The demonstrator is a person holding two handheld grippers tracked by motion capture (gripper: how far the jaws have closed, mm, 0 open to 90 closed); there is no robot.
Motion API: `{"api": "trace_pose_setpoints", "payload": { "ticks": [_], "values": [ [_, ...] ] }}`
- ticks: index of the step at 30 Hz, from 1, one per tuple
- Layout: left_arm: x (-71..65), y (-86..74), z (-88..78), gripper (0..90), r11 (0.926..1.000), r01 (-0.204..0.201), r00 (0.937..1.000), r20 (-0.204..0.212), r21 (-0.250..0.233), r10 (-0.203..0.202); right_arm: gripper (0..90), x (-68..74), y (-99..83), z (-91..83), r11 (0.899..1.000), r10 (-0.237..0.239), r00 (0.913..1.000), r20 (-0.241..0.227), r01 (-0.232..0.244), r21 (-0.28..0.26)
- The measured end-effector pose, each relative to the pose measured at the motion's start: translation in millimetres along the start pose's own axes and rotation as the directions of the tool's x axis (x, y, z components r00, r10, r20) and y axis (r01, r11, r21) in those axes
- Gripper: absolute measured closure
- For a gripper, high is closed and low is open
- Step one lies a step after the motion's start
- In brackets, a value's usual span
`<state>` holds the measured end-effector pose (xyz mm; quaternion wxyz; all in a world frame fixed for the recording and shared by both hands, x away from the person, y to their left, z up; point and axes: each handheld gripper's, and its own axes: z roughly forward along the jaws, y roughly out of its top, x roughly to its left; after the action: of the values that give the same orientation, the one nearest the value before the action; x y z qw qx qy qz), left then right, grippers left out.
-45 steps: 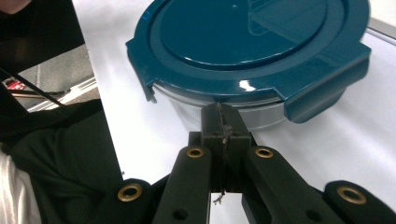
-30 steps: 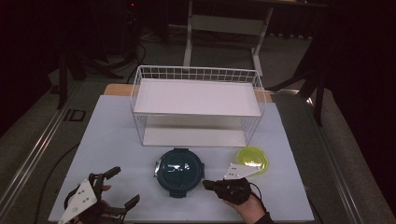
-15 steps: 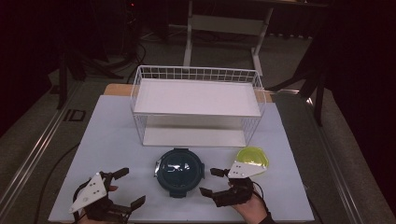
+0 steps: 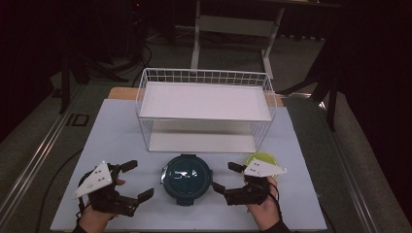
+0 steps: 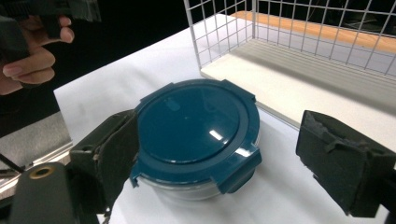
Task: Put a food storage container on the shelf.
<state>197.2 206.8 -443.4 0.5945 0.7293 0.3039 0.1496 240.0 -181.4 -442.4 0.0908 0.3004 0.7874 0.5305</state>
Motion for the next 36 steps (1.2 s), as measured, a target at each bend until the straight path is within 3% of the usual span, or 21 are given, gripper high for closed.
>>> {"api": "trace_pose_setpoints", "payload": {
  "ticks": [6,10,13,16,18,20,23,26,30,34,35,36],
  "values": [
    [9.7,0.2,15.6,0.0,0.9987,0.042,0.9990,0.010,0.030,-0.043,13.9,-2.6,5.2,7.6,1.000,-0.019,0.9990,0.040,0.019,0.005],
    [19.4,-6.2,29.4,0.0,0.9934,0.097,0.9950,0.018,0.062,-0.098,16.3,-6.9,5.0,17.4,0.999,0.009,0.9988,0.049,-0.011,0.033],
    [26.0,-12.4,39.7,0.0,0.9847,0.138,0.9897,0.023,0.106,-0.142,16.9,-13.9,2.2,23.5,0.997,0.072,0.9971,0.026,-0.072,0.031],
    [31.8,-18.0,49.0,0.0,0.9686,0.185,0.9814,0.020,0.166,-0.191,16.8,-20.1,-0.7,29.0,0.994,0.102,0.9946,0.020,-0.102,0.037],
    [36.9,-22.1,53.7,0.0,0.9515,0.237,0.9697,0.011,0.196,-0.244,16.4,-23.6,-2.5,33.2,0.989,0.133,0.9911,0.001,-0.133,0.058],
    [41.0,-25.7,57.3,0.0,0.9370,0.269,0.9617,-0.009,0.223,-0.274,15.8,-26.6,-5.8,37.2,0.983,0.166,0.9861,-0.006,-0.165,0.080],
    [48.3,-30.7,63.3,0.0,0.9008,0.337,0.9397,-0.038,0.274,-0.340,13.6,-30.5,-11.2,41.9,0.969,0.218,0.9759,-0.005,-0.216,0.116],
    [54.4,-36.6,68.0,0.1,0.8586,0.411,0.9068,-0.040,0.307,-0.420,12.9,-32.3,-14.6,45.0,0.955,0.265,0.9641,-0.013,-0.261,0.139],
    [59.8,-41.3,72.9,7.9,0.8017,0.497,0.8584,-0.055,0.331,-0.510,13.2,-34.7,-15.7,47.2,0.937,0.320,0.9468,-0.035,-0.311,0.160],
    [63.0,-42.4,75.8,16.9,0.7595,0.550,0.8254,-0.085,0.348,-0.558,17.1,-35.0,-18.2,49.3,0.915,0.374,0.9259,-0.055,-0.358,0.188],
    [63.3,-42.3,76.5,20.8,0.7514,0.557,0.8209,-0.096,0.354,-0.563,18.9,-34.5,-19.3,50.0,0.909,0.385,0.9218,-0.049,-0.369,0.197],
    [64.0,-42.2,77.0,24.2,0.7385,0.566,0.8137,-0.103,0.367,-0.572,20.9,-34.5,-20.2,50.7,0.901,0.399,0.9156,-0.051,-0.381,0.206]
  ]
}}
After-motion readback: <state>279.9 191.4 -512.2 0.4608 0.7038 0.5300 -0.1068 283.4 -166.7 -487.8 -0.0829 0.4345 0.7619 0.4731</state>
